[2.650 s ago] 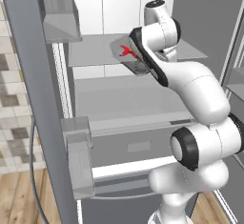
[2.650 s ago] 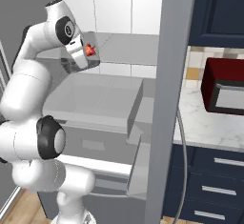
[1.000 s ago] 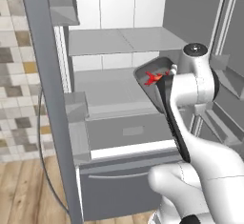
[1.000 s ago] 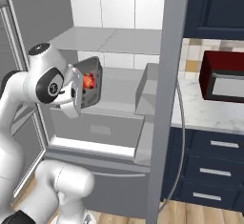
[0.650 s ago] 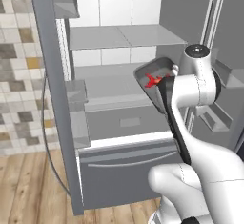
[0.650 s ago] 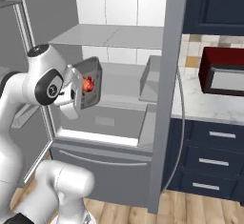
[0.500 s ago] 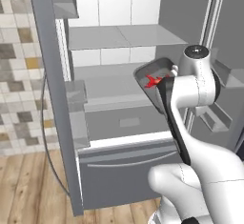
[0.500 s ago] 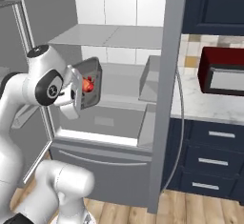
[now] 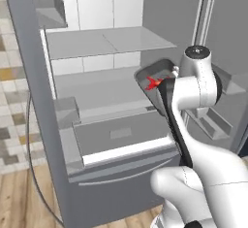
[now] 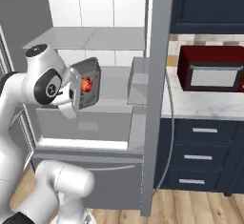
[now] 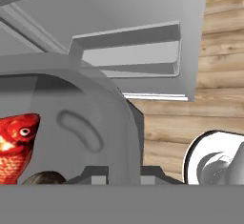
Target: Place the tupperware containing the fish and mushroom meal in the microwave. Close the microwave door and press the start button to reheat the meal.
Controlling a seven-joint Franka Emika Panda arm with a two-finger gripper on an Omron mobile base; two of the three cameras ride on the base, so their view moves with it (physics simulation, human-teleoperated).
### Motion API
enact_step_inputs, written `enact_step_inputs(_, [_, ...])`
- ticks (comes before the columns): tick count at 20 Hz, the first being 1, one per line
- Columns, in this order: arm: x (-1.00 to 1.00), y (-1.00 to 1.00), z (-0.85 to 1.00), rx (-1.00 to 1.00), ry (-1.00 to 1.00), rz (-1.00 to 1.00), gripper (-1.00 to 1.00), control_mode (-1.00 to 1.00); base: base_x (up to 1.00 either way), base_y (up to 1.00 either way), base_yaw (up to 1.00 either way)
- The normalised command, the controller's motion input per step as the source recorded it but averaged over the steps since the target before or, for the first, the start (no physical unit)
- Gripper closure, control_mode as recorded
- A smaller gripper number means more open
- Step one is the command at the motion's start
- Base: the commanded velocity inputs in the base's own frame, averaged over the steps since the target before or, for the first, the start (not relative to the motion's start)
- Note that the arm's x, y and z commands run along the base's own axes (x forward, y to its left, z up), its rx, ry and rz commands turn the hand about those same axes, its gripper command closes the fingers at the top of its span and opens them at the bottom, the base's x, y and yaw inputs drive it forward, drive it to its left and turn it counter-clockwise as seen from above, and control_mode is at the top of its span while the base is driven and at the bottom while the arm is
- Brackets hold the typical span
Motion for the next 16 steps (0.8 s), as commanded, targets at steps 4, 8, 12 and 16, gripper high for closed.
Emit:
enact_step_inputs(4, [0.00, 0.00, 0.00, 0.00, 0.00, 0.00, 1.00, 1.00, 0.27, 0.55, -0.31])
enact_step_inputs(8, [0.00, 0.00, 0.00, 0.00, 0.00, 0.00, 1.00, 1.00, 0.02, 0.76, -0.28])
enact_step_inputs(12, [0.00, 0.00, 0.00, 0.00, 0.00, 0.00, 1.00, 1.00, 0.00, 0.32, -0.34])
enact_step_inputs(16, [0.00, 0.00, 0.00, 0.00, 0.00, 0.00, 1.00, 1.00, -0.05, 0.00, -0.46])
